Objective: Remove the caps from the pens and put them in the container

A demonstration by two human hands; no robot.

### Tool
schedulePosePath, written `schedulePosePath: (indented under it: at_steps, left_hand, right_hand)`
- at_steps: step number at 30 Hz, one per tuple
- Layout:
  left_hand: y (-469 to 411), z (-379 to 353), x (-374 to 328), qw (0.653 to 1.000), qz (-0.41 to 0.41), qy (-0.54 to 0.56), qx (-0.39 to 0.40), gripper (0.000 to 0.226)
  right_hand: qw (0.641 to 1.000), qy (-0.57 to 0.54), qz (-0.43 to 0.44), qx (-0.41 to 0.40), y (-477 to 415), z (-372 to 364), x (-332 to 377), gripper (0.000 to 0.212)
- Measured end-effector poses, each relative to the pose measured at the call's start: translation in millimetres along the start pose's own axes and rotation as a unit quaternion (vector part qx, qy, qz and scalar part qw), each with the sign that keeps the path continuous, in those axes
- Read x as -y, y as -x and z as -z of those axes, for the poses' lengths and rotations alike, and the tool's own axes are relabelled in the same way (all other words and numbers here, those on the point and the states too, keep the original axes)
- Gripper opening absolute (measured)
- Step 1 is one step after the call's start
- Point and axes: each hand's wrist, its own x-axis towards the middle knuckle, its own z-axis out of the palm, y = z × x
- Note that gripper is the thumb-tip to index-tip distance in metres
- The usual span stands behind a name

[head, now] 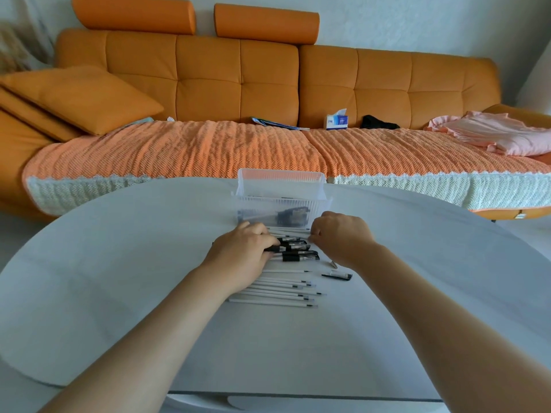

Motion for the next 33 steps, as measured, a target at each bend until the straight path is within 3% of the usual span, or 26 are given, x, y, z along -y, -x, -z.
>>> schedulePosePath:
  at_steps: [8,15,20,24,29,33]
  left_hand:
    - [0,0,0,1.0,-0.002,0.013,-0.017,0.026]
    - [-2,7,-1,0.989,-0.025,-0.003,-0.143,0.029]
    - [-2,13,-2,0.978,-0.041,-0.058,-0.196,0.028]
    - [1,14,-5,0.984,-0.014,-0.033,-0.175,0.009]
    - [5,13,-12,0.99,0.0,0.002,-0.144,0.012]
    - [9,16,-18,0.992,0.006,0.014,-0.128,0.018]
  right_hand:
    - [0.998,0.049,0.014,-0.042,0,-5,0,0.024]
    - [0.993,-0.086,0.006,-0.076,8,8,-3,0.016]
    - [0.966,-0.236,0.038,-0.095,22,15,0,0.004]
    - [0.951,-0.294,0.048,-0.084,32,18,4,0.006]
    - [0.952,-0.298,0.053,-0.042,42,22,11,0.023]
    - [0.949,-0.31,0.042,-0.03,47,27,11,0.024]
